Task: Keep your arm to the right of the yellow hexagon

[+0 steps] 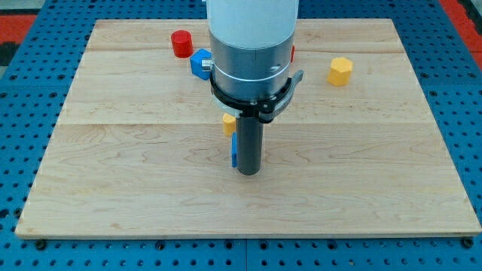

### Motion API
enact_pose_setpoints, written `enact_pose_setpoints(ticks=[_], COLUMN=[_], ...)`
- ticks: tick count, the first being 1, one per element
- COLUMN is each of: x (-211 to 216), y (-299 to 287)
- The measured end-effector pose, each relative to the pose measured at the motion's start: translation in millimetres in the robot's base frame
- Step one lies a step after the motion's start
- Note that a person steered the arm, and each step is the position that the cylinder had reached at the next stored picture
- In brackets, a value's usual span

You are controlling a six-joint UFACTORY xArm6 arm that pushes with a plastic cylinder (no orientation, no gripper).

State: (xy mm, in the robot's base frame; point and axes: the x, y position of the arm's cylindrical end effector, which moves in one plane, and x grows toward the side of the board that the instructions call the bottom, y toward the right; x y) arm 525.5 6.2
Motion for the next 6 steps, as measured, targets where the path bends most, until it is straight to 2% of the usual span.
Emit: enact_pose_setpoints(ticks=[1,2,3,4,5,6], x=[-1,-20,-74,-132,-196,-214], y=[14,108,234,294,294,246])
